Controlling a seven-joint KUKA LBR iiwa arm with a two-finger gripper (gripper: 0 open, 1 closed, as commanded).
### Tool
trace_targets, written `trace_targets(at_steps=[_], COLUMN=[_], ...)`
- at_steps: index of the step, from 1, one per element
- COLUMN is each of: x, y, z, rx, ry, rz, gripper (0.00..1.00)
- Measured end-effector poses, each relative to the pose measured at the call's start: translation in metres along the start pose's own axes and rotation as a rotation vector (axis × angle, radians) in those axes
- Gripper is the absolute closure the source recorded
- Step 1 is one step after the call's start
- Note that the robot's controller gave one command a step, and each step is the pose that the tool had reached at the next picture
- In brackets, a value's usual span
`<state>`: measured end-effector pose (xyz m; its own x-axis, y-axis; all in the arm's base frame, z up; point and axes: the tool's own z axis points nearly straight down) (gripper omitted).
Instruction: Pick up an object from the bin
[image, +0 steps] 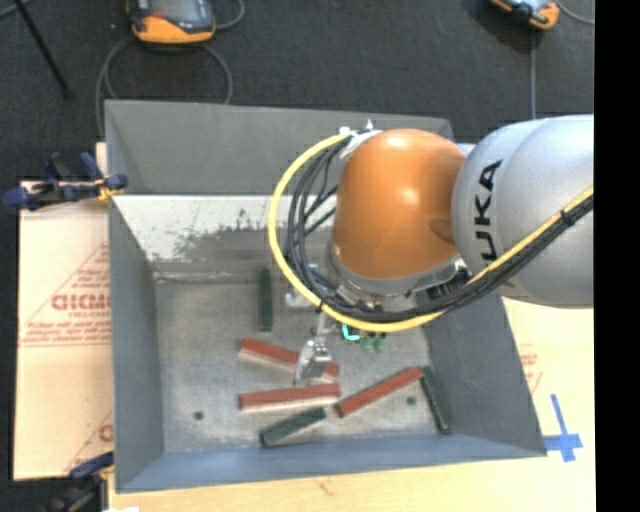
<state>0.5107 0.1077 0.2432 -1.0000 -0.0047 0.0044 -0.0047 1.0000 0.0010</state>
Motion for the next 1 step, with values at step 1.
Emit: trace_targets(at_steps=[1], x=[-0.0015], y=[-0.0005], z=[-0.0035], rx=[-0.001], ry=[-0.007], rz=[0.003], gripper=[0.0])
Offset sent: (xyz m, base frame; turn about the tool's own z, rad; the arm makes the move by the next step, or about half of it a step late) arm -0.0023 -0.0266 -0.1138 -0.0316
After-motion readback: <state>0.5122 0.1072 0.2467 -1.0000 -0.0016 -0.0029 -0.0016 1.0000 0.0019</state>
